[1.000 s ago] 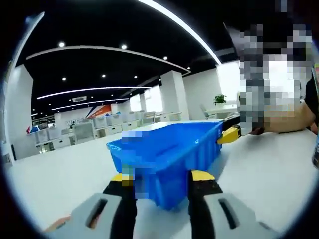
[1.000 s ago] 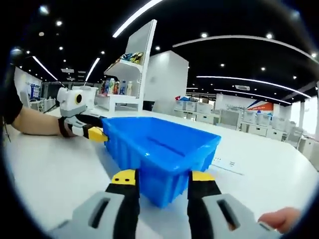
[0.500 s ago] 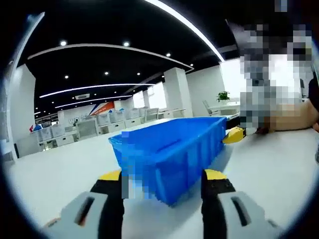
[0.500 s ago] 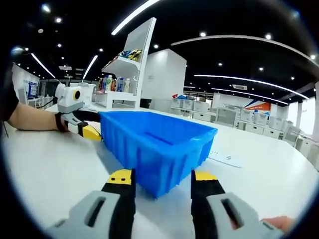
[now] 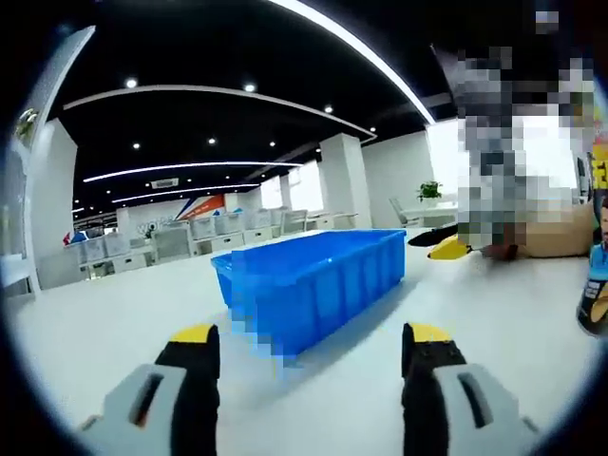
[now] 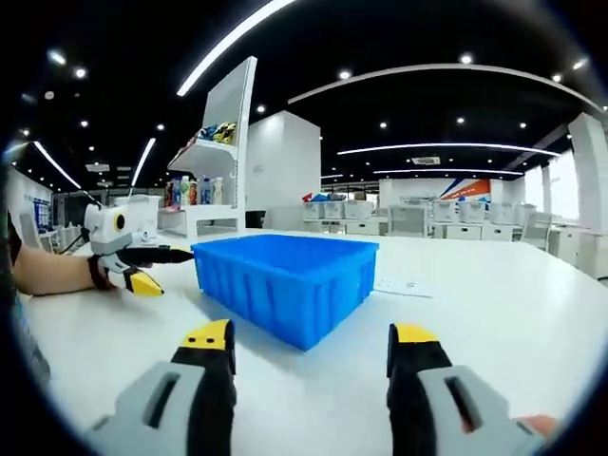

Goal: Open the lid of the chip container on the table, take out the chips, place them into the box in front of the container, and close the lid

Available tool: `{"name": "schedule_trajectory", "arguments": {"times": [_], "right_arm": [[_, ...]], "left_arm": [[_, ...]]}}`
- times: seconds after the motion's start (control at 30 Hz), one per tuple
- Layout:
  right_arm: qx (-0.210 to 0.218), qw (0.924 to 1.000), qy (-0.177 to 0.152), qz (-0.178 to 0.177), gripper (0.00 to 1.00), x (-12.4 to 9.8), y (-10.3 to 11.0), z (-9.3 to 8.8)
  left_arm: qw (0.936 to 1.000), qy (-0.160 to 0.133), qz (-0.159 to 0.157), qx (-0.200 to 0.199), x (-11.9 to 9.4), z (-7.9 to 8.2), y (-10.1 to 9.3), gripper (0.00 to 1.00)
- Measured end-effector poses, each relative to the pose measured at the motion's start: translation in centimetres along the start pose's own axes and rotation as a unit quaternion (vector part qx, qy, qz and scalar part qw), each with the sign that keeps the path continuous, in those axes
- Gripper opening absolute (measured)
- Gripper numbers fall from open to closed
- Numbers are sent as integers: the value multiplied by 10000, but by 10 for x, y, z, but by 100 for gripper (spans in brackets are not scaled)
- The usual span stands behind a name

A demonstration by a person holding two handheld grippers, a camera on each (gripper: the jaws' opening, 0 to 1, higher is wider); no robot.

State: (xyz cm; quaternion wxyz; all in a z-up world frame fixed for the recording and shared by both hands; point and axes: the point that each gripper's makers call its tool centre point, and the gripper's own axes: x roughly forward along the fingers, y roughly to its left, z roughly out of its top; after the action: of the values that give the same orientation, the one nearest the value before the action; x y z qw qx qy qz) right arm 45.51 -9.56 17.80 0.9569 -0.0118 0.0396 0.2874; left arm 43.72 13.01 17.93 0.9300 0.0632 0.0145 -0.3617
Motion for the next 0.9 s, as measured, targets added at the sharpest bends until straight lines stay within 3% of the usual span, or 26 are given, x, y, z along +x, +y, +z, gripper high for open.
{"name": "schedule_trajectory", "arguments": {"times": [0.17, 0.23, 0.33, 0.4, 0.43, 0.5, 0.67, 0.73, 0.8, 0.9], "right_arm": [[94, 9998, -66, 189, 71, -37, 31, 1], [283, 9986, -237, 367, 72, -54, 46, 7], [343, 9979, -314, 458, 79, -74, 55, 8], [377, 9973, -397, 496, 81, -93, 63, 12], [353, 9972, -453, 481, 81, -106, 67, 15], [133, 9970, -654, 394, 81, -127, 66, 29], [17, 9958, -695, 594, 80, -179, 82, 66], [-451, 9960, -529, 569, 80, -198, 88, 78], [-737, 9946, -471, 557, 80, -212, 94, 88], [-823, 9943, -396, 554, 79, -234, 105, 102]], "left_arm": [[9996, -73, -102, -245, -31, 5, -20, 90], [9992, -123, -128, -351, -44, 8, -27, 95], [9994, -21, -85, -345, -62, 10, -35, 95], [9997, -74, -4, -213, -82, 22, -41, 95], [9996, -267, 17, -123, -94, 36, -46, 95], [9993, -359, 38, 3, -117, 52, -56, 95], [9989, -68, 320, 348, -167, 80, -65, 95], [9979, 240, 498, 328, -187, 83, -64, 95], [9968, 586, 471, 271, -202, 81, -70, 92], [9987, 414, 276, 80, -224, 101, -87, 92]]}}
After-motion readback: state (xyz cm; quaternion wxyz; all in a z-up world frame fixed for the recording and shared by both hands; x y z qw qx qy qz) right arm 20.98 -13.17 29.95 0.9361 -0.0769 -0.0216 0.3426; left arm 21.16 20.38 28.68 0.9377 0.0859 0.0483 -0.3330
